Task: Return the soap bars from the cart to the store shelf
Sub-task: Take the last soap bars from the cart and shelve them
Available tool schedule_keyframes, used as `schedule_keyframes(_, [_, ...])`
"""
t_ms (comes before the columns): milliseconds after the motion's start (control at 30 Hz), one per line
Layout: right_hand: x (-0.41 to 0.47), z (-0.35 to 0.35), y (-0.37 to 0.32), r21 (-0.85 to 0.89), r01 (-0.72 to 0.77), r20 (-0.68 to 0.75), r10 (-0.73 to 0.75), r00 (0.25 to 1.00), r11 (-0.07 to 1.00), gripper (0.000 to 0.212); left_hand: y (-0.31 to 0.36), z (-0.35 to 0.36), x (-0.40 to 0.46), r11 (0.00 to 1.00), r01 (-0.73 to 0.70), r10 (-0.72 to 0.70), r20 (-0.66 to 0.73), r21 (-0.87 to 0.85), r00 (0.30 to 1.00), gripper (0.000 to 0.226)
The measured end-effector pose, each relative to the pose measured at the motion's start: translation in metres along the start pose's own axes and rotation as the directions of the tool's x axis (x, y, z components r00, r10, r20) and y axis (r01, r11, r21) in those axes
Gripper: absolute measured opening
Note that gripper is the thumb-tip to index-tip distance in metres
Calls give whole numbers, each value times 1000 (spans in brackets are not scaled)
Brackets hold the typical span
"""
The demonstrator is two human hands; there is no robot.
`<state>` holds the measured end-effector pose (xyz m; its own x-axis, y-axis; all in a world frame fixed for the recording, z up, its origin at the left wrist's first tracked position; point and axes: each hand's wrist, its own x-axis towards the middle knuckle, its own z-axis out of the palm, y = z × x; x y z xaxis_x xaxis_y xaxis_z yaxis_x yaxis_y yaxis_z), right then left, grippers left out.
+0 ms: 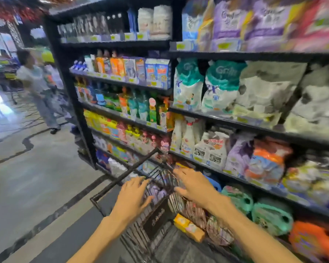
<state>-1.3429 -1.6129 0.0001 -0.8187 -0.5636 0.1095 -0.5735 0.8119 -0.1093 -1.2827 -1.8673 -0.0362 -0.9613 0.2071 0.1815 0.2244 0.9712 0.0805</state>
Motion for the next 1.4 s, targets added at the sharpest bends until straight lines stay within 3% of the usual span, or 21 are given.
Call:
schedule_keyframes(267, [-30,3,68,-13,-403,-34,402,915,915,64,37,42,129,928,-352,356,16,-123,934,59])
schedule_keyframes(467, [-43,36,122,42,-569,-29,570,821,822,62,75,93,189,856,-481,501,75,-189,862,64])
schedule_keyframes(567, [-39,68,140,50,-611,52,608,792,790,62,74,129,207,837,-514,538,110,-187,836,59])
schedule_keyframes(933, [-47,225,155,159,-738,364,655,662,656,60,39,287,228,861,-460,506,457,-218,731,47])
schedule_keyframes(1000, [-45,258,153,199,-787,395,687,610,584,61,29,320,232,878,-421,475,510,-227,717,48])
schedule_keyframes(1067, [-43,291,147,225,-864,497,710,499,449,58,20,361,232,883,-403,463,573,-239,676,48])
schedule_keyframes(1133, [-43,330,145,190,-894,562,701,438,407,63,11,408,230,855,-462,502,607,-237,616,35])
schedule_keyframes(1167, [-43,347,144,165,-903,590,694,412,396,65,5,440,231,805,-557,566,551,-207,613,25])
schedule_keyframes(1200, [-44,365,143,163,-902,591,692,414,401,64,0,469,230,799,-570,574,523,-191,630,21])
schedule_keyframes(1267, [-47,396,143,176,-882,579,679,452,437,59,3,505,232,816,-550,528,620,-179,581,41])
schedule_keyframes(1333, [-49,419,139,198,-877,575,673,466,438,55,13,523,239,886,-416,446,626,-205,640,58])
schedule_keyframes(1400, [-51,436,134,235,-879,587,660,468,415,53,20,545,242,879,-449,435,653,-159,620,63])
